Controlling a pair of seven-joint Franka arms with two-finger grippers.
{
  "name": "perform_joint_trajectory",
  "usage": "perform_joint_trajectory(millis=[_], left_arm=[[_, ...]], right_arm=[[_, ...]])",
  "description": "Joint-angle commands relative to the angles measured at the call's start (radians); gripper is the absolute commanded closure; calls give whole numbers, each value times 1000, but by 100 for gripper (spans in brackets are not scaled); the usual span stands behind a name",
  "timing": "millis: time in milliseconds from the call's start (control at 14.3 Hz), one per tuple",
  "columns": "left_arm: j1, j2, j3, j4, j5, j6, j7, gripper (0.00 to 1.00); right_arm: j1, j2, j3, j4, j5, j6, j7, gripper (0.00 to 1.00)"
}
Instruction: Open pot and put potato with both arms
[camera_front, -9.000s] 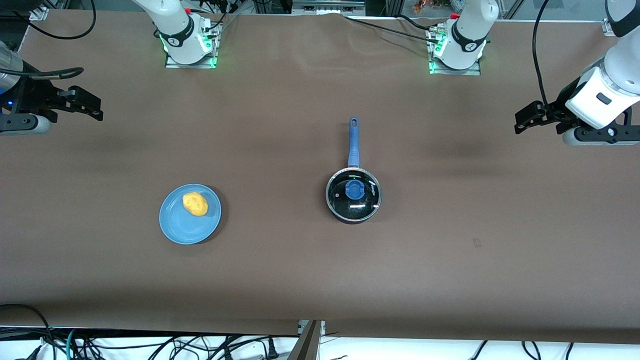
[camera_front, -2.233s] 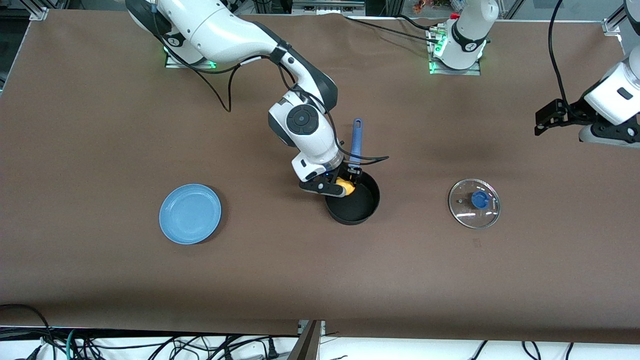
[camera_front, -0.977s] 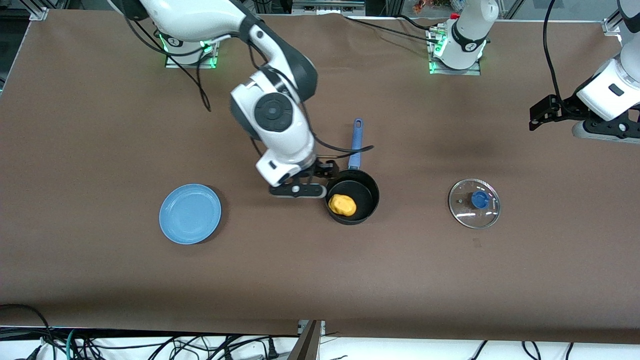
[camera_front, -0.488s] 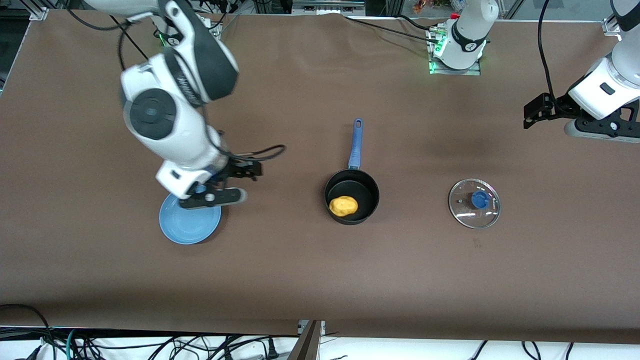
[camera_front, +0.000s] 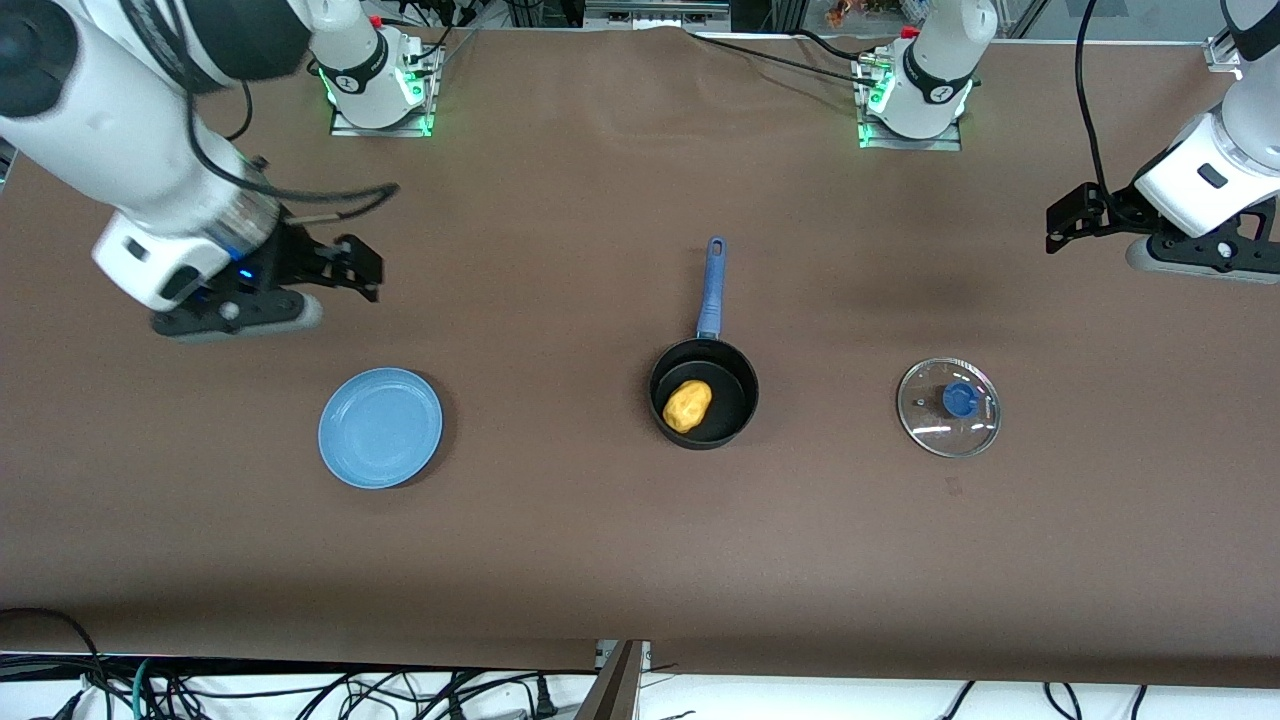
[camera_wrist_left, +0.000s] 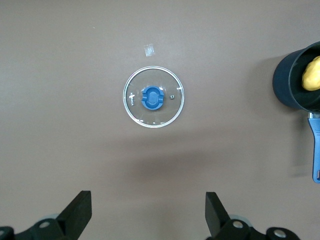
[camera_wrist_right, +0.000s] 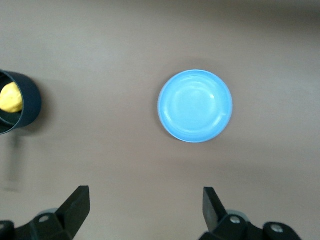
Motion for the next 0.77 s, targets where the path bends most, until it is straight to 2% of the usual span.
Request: perform_joint_trajectory(millis=[0, 140, 279, 698], left_arm=[[-5, -21, -9, -10, -2, -9, -11, 0], [-4, -19, -9, -10, -2, -9, -11, 0], [-4, -21, -7, -10, -2, -11, -11, 0], [-4, -21, -9, -10, -2, -12, -11, 0]], right_arm=[[-45, -111, -40, -76, 5, -6, -19, 0], [-53, -136, -77, -81, -6, -26, -27, 0], [-70, -145, -79, -81, -7, -87, -62, 0], [-82, -144, -77, -87, -10, -110, -74, 0]])
